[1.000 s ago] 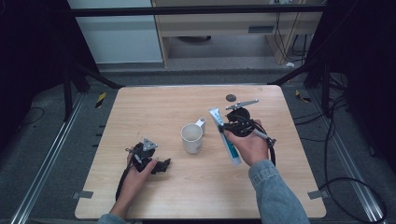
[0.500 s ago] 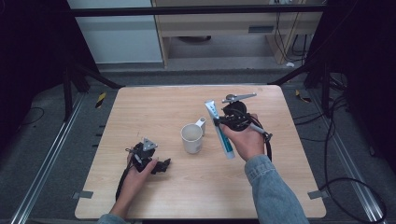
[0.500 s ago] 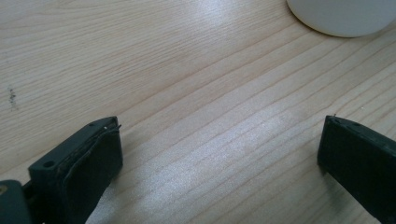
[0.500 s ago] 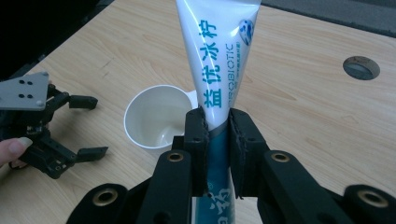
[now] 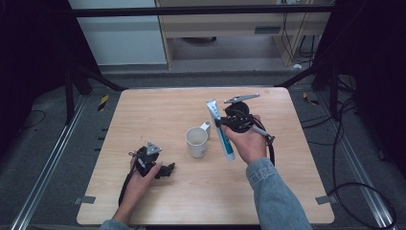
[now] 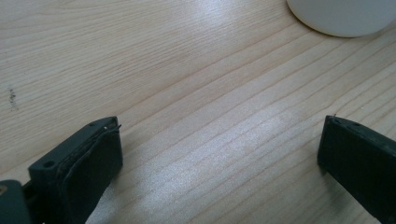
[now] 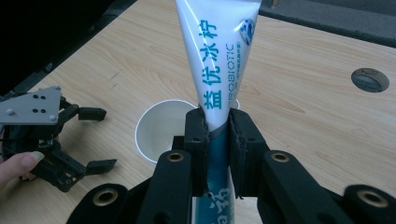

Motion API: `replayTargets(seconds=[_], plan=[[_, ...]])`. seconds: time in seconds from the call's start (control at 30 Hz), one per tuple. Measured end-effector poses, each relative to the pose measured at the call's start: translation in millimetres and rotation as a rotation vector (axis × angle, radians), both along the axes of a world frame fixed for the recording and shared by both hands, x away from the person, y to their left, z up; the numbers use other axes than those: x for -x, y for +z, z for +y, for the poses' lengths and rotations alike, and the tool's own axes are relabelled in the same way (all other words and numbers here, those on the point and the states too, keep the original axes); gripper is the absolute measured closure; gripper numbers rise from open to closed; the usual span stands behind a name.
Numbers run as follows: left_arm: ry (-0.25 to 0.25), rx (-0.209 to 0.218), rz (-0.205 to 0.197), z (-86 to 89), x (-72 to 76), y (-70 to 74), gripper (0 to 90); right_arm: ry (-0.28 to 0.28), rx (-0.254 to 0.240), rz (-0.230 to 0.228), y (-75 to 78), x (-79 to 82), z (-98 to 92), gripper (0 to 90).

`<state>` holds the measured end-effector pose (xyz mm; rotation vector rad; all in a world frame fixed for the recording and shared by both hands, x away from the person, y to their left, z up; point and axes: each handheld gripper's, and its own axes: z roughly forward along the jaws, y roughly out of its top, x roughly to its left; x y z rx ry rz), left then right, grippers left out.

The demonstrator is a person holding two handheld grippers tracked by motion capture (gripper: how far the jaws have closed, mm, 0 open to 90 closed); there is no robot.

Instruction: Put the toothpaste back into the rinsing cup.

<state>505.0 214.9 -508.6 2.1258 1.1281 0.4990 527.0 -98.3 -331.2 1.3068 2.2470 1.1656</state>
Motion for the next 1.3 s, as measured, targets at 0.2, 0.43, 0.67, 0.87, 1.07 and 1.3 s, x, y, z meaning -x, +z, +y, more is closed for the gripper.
replayTargets(seconds=[0.2, 0.43, 0.67, 0.87, 1.07, 1.3], plan=[[0.0, 0.0, 0.001, 0.0, 0.0, 0.1, 0.0, 0.005, 0.001, -0.006, 2.8, 0.1, 4.4, 78.7], [-0.001, -0.001, 0.001, 0.1, 0.0, 0.1, 0.0, -0.011, -0.001, -0.014, 4.4, -0.7, 6.3, 78.6], [0.0, -0.001, 0.0, 0.0, 0.0, 0.0, 0.0, -0.029, -0.01, -0.047, 7.8, 0.6, 10.5, 78.6], [0.0, -0.001, 0.001, 0.0, 0.1, 0.1, 0.0, -0.022, -0.004, -0.056, 8.4, 0.6, 16.5, 78.6], [0.0, -0.001, 0.001, 0.0, 0.1, 0.1, 0.0, -0.039, -0.02, -0.092, 14.0, -0.4, 20.8, 78.6], [0.0, -0.001, 0.001, 0.0, 0.1, 0.1, 0.0, -0.055, -0.027, -0.12, 21.1, -4.6, 25.8, 78.7]])
